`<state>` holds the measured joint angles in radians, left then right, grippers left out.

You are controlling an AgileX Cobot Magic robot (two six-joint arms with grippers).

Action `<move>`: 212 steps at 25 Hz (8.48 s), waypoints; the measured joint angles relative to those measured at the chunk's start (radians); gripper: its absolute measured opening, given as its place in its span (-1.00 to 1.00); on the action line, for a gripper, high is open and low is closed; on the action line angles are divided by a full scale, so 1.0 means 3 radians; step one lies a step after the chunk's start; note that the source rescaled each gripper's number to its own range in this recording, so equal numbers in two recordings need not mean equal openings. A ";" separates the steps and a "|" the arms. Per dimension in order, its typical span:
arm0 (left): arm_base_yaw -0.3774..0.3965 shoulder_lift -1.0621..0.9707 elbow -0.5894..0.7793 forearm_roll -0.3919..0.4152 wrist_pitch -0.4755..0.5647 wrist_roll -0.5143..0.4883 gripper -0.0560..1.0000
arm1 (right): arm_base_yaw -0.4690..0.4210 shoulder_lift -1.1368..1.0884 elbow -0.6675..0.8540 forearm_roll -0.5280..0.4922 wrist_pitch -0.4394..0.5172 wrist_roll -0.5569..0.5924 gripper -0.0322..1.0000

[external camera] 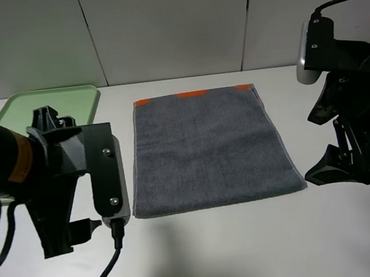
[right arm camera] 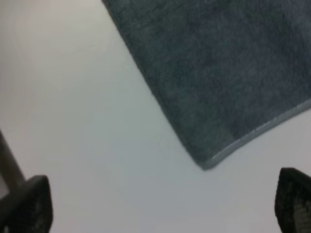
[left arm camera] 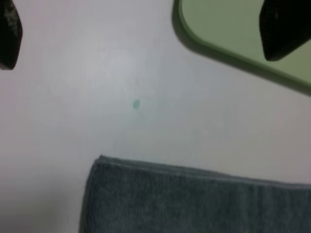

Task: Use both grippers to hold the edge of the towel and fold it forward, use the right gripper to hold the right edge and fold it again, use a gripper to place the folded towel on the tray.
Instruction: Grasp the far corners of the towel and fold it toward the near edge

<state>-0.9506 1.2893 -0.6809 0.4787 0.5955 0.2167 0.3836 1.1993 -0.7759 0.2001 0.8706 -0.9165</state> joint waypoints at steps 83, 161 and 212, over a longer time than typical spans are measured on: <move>0.0000 0.2028 -0.0359 0.1231 -0.1263 -0.1150 0.71 | 0.0000 0.1883 0.0755 -0.0239 -0.2715 -0.0318 1.00; -0.0014 0.1006 -0.0322 0.1109 -0.0598 -0.1372 -0.89 | 0.0000 0.0802 0.0777 -0.0525 -0.1892 -0.0188 -0.94; 0.0502 0.1109 -0.1215 0.0147 0.0079 -0.0583 -0.89 | 0.0013 0.0634 -0.0081 -0.0629 -0.1169 0.0142 -0.94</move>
<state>-0.7999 1.6220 -1.0453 0.5228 0.6191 0.0417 0.3875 1.3894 -0.8002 0.0114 0.5200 -0.8739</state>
